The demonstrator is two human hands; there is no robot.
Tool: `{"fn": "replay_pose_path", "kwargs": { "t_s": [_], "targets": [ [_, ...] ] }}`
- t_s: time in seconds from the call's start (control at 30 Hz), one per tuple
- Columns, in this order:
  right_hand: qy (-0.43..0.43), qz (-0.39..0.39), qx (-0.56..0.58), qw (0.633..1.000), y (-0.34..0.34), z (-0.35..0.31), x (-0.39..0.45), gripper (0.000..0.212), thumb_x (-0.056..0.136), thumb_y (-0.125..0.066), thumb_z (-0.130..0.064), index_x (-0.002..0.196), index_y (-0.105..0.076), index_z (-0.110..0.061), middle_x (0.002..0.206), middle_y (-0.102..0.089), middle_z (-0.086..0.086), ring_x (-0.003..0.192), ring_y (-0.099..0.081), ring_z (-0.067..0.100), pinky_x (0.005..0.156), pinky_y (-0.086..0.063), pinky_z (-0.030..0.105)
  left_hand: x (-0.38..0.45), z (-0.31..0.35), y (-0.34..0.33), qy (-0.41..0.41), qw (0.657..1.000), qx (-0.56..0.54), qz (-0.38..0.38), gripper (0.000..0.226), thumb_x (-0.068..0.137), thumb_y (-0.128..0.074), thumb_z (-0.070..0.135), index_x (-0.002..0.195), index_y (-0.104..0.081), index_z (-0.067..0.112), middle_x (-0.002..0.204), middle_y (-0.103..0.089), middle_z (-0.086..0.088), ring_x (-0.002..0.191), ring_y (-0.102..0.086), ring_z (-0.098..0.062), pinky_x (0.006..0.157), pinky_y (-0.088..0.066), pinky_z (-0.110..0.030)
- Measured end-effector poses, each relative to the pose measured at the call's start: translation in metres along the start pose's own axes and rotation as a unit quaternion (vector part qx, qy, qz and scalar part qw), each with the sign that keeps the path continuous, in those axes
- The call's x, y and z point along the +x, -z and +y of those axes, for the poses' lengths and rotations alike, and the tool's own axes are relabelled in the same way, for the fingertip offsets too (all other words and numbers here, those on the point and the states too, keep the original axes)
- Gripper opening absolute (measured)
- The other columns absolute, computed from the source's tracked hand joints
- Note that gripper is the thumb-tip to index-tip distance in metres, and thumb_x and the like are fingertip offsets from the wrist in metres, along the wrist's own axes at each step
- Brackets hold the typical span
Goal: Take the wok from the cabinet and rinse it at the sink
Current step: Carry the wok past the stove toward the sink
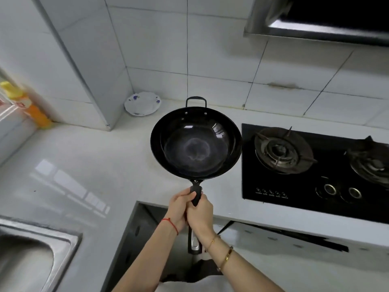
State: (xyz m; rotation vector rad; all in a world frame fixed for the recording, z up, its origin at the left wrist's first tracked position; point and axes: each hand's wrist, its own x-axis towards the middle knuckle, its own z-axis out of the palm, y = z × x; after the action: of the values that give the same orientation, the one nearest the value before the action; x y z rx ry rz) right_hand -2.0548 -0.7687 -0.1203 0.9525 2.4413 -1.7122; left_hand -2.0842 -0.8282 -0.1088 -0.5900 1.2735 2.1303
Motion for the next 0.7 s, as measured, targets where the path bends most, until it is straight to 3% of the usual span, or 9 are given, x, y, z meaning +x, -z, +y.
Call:
{"fn": "replay_pose_path", "kwargs": {
  "t_s": [0.2, 0.37, 0.7],
  "targets": [
    [-0.011, 0.008, 0.007, 1.0, 0.006, 0.002, 0.033, 0.026, 0.093, -0.055, -0.017, 0.118, -0.058, -0.011, 0.088, -0.063, -0.009, 0.075, -0.061, 0.002, 0.057, -0.046, 0.006, 0.032, 0.004, -0.014, 0.019, 0.999, 0.023, 0.01, 0.031, 0.093, -0.052, 0.0, 0.122, -0.064, 0.0, 0.121, -0.066, -0.024, 0.116, -0.062, -0.036, 0.098, -0.05, -0.042],
    [-0.013, 0.01, 0.016, 1.0, 0.007, 0.001, 0.051, 0.024, 0.094, -0.054, -0.017, 0.116, -0.058, -0.009, 0.093, -0.068, 0.0, 0.077, -0.064, 0.005, 0.059, -0.05, 0.011, 0.05, 0.007, -0.022, 0.02, 0.999, 0.033, 0.023, 0.033, 0.093, -0.053, -0.001, 0.124, -0.062, 0.0, 0.121, -0.067, -0.023, 0.116, -0.062, -0.035, 0.102, -0.048, -0.044],
    [-0.035, 0.02, 0.022, 0.999, -0.003, -0.004, 0.063, 0.024, 0.094, -0.055, -0.015, 0.118, -0.058, -0.009, 0.096, -0.068, 0.001, 0.079, -0.065, 0.008, 0.059, -0.05, 0.01, 0.067, 0.018, -0.018, 0.033, 0.998, 0.044, 0.008, 0.032, 0.093, -0.053, -0.001, 0.122, -0.065, 0.002, 0.118, -0.069, -0.02, 0.113, -0.064, -0.032, 0.085, -0.054, -0.035]
  ]
}}
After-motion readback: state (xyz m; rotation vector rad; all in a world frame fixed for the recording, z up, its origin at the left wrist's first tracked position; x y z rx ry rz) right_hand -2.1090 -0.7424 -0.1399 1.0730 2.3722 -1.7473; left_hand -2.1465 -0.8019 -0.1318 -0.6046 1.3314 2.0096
